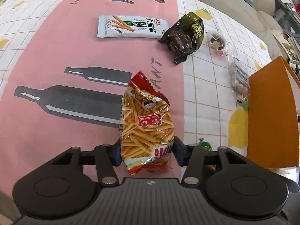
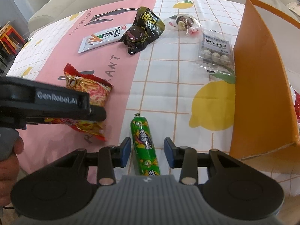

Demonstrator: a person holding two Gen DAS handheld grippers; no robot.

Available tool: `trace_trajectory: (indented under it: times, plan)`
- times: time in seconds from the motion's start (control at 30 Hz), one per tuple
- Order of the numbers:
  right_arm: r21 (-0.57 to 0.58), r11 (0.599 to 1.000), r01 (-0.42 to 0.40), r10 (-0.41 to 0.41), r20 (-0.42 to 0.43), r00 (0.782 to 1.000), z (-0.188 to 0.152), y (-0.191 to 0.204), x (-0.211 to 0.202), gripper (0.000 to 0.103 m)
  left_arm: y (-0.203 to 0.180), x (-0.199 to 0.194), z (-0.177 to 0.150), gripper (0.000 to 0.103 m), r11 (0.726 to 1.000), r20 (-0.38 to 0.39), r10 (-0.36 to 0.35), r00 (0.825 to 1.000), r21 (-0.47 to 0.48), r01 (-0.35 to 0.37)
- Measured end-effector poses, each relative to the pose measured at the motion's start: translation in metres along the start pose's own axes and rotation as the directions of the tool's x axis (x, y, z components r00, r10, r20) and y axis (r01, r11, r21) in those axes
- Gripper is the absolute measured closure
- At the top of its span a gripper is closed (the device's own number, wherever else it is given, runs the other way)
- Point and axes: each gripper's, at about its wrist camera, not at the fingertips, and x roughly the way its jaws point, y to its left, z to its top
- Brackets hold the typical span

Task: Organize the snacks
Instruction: 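Lift the chip bag and sausage stick and carry both over the orange box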

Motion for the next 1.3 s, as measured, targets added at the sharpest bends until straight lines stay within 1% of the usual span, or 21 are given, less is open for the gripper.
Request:
trace_trajectory:
  times: [0.03, 0.07, 0.1, 0.13, 0.17, 0.23, 0.37, 0.57, 0.87, 1.03, 1.2, 1.3]
  plan:
    - [0.004, 1.000, -0.001, 0.001, 0.002, 1.000, 0.000, -0.001, 0.000, 0.073, 0.001, 0.000, 0.000, 0.048, 1.000, 0.002, -0.006, 1.000, 0.000, 0.006]
    - [0.008, 1.000, -0.003, 0.003, 0.003, 1.000, 0.000, -0.001, 0.000, 0.079, 0.001, -0.001, -0.001, 0.053, 1.000, 0.007, -0.011, 1.000, 0.008, 0.011]
    - [0.012, 1.000, -0.005, 0.005, 0.004, 1.000, 0.000, -0.001, 0.000, 0.082, 0.001, -0.003, -0.001, 0.056, 1.000, 0.014, -0.015, 1.000, 0.021, 0.015]
    - [0.018, 1.000, -0.007, 0.007, 0.004, 1.000, -0.001, -0.002, 0.000, 0.082, -0.001, -0.004, -0.002, 0.057, 0.999, 0.019, -0.009, 1.000, 0.039, 0.008]
    - [0.021, 1.000, -0.009, 0.009, 0.005, 1.000, -0.001, -0.003, 0.000, 0.083, -0.002, -0.005, -0.002, 0.061, 0.998, 0.026, -0.005, 1.000, 0.058, 0.004]
    - [0.028, 1.000, -0.010, 0.010, 0.006, 1.000, -0.001, -0.003, 0.000, 0.083, -0.004, -0.007, -0.004, 0.062, 0.996, 0.035, 0.002, 0.999, 0.085, -0.005]
    - [0.043, 0.999, -0.008, 0.008, 0.006, 1.000, -0.001, -0.005, -0.002, 0.083, -0.001, -0.010, -0.006, 0.065, 0.995, 0.039, -0.017, 0.999, 0.096, 0.014]
    - [0.047, 0.999, -0.025, 0.023, 0.044, 0.999, 0.003, -0.004, -0.018, 0.083, -0.008, -0.030, -0.012, 0.066, 0.986, 0.071, -0.024, 0.997, 0.164, 0.012]
    - [0.071, 0.995, -0.075, 0.065, 0.125, 0.990, 0.011, -0.006, -0.062, 0.083, -0.030, -0.070, -0.019, 0.067, 0.968, 0.108, -0.077, 0.991, 0.247, 0.048]
    - [0.113, 0.988, -0.105, 0.082, 0.190, 0.978, 0.014, -0.018, -0.094, 0.083, -0.049, -0.092, -0.021, 0.067, 0.952, 0.132, -0.130, 0.983, 0.294, 0.086]
    - [0.140, 0.984, -0.108, 0.069, 0.261, 0.963, 0.015, -0.032, -0.128, 0.083, -0.068, -0.110, -0.026, 0.067, 0.933, 0.158, -0.175, 0.972, 0.341, 0.112]
    - [0.144, 0.985, -0.097, 0.050, 0.300, 0.953, 0.013, -0.040, -0.146, 0.083, -0.080, -0.118, -0.029, 0.067, 0.920, 0.167, -0.194, 0.967, 0.373, 0.120]
